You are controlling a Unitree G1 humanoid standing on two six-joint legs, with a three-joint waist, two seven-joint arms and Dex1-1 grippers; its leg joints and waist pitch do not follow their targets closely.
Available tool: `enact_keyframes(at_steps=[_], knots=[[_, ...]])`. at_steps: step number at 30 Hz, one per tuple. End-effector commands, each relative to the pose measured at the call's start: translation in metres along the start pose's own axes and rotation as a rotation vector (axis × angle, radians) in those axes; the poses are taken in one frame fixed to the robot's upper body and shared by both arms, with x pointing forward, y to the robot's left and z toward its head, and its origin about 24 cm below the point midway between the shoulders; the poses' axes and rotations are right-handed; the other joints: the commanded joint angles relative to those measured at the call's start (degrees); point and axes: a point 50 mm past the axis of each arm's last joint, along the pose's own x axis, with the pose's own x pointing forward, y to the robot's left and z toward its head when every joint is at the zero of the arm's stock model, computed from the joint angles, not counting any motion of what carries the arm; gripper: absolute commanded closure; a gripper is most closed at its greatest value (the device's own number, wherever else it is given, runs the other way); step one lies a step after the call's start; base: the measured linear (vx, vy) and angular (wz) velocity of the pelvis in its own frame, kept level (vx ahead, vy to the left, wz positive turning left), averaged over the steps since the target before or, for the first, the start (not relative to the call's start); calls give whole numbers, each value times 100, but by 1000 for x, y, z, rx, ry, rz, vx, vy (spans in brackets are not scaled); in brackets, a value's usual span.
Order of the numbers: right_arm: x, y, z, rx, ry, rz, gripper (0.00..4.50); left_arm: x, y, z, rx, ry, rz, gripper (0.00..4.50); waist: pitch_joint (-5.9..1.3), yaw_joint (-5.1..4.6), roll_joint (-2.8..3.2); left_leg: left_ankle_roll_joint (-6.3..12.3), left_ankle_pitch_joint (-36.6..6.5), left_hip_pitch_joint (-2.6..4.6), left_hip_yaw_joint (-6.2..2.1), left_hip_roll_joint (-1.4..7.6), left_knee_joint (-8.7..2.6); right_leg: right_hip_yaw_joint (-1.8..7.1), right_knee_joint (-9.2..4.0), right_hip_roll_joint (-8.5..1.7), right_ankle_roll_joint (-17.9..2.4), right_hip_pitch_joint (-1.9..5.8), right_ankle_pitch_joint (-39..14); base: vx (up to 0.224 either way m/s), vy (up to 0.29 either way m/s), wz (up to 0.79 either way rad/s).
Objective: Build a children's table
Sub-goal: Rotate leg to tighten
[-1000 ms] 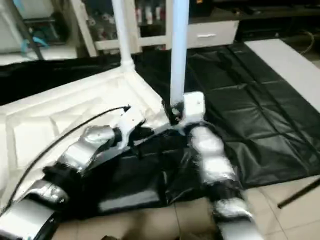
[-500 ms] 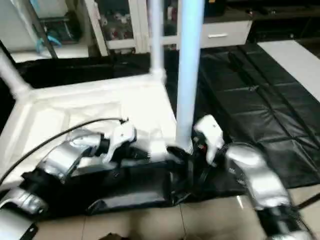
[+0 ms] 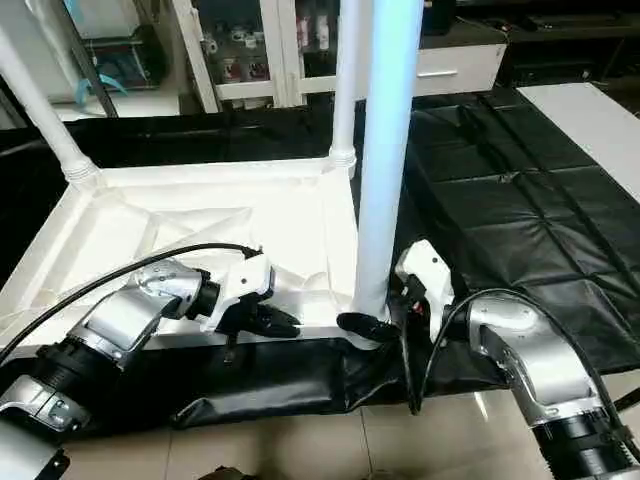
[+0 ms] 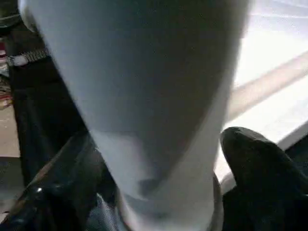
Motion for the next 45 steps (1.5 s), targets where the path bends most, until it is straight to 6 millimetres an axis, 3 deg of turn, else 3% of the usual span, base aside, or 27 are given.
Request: enact_keyframes(at_steps=[1, 15, 24, 27, 28, 31, 33, 34, 36, 37, 38, 39, 41, 43, 44, 45], knots=[[-3, 1, 2, -5, 3, 9, 85, -5, 2, 7, 37, 3, 11, 450, -383, -24, -89, 442, -1111, 116, -100, 275, -466, 183, -386, -274, -1284, 265, -1196, 0, 0, 0], [-6, 2, 0, 6, 18, 39, 203, -5, 0, 6, 31, 14, -8, 450, -400, -19, -81, 470, -979, 113, -101, 268, -447, 179, -365, -271, -1319, 282, -1021, 0, 0, 0], [-4, -1, -2, 4, 24, 11, 236, -4, 0, 6, 26, 16, -6, 450, -392, -18, -96, 459, -1016, 116, -98, 267, -449, 178, -371, -268, -1308, 277, -1133, 0, 0, 0], [2, -11, -4, -3, 25, -94, 240, -3, 4, 6, 18, 11, 33, 450, -380, -45, -99, 411, -1116, 115, -97, 258, -455, 173, -389, -271, -1278, 265, -1311, 0, 0, 0], [6, -18, -6, 5, 25, -166, 241, -2, 8, 6, 9, 9, 77, 450, -367, -72, -126, 334, -1231, 108, -98, 246, -460, 171, -408, -267, -1222, 265, -1527, 0, 0, 0], [16, -26, -10, 32, 15, -281, 244, 1, 19, 6, -6, 12, 188, 450, -356, -125, -116, 197, -1446, 134, -111, 228, -477, 159, -451, -263, -1096, 256, -1928, 0, 0, 0], [25, -31, -12, 75, -5, -363, 248, 3, 25, 6, -23, 15, 258, 450, -359, -203, -100, 128, -1490, 134, -113, 207, -473, 158, -465, -247, -1075, 231, -1925, 0, 0, 0], [36, -35, -14, 113, -23, -469, 248, 5, 32, 6, -49, 17, 327, 450, -368, -249, -120, 106, -1486, 110, -121, 198, -474, 155, -450, -240, -1069, 238, -1895, 0, 0, 0], [36, -35, -14, 113, -23, -469, 250, 5, 32, 6, -49, 17, 327, 450, -364, -282, -117, 88, -1587, 116, -136, 200, -489, 148, -468, -248, -1039, 254, -1959, 0, 0, 0], [56, -44, -18, 207, -46, -668, 250, 9, 44, 9, -104, 14, 462, 450, -366, -299, -104, 97, -1598, 115, -135, 205, -487, 154, -461, -248, -1039, 250, -1933, 0, 0, 0], [56, -44, -18, 207, -46, -668, 251, 9, 44, 9, -104, 14, 462, 450, -346, -368, -79, 14, -1670, 99, -131, 163, -477, 146, -471, -244, -1053, 204, -2054, 0, 0, 0], [64, -45, -19, 232, -47, -731, 251, 11, 48, 10, -126, 12, 514, 450, -358, -407, -78, -42, -1821, 103, -167, 175, -498, 120, -477, -244, -1007, 235, -2172, 0, 0, 0], [72, -48, -19, 248, -51, -807, 251, 13, 53, 12, -151, 7, 583, 450, -363, -427, -86, -56, -1940, 142, -155, 184, -496, 132, -501, -241, -1022, 198, -2064, 0, 0, 0], [90, -50, -12, 288, -81, -934, 251, 18, 61, 15, -194, -1, 713, 450, -386, -472, -67, -39, -1887, 117, -156, 168, -489, 135, -470, -242, -1117, 219, -1777, 0, 0, 0], [90, -50, -12, 288, -81, -934, 251, 18, 61, 15, -194, -1, 713, 450, -380, -510, -84, -32, -1900, 117, -156, 158, -489, 127, -491, -239, -1153, 219, -1756, 0, 0, 0], [98, -50, -9, 310, -99, -965, 251, 20, 64, 17, -200, -2, 755, 450, -393, -497, -88, 68, -1866, 120, -148, 159, -479, 129, -494, -243, -1158, 236, -1694, 0, 0, 0]])
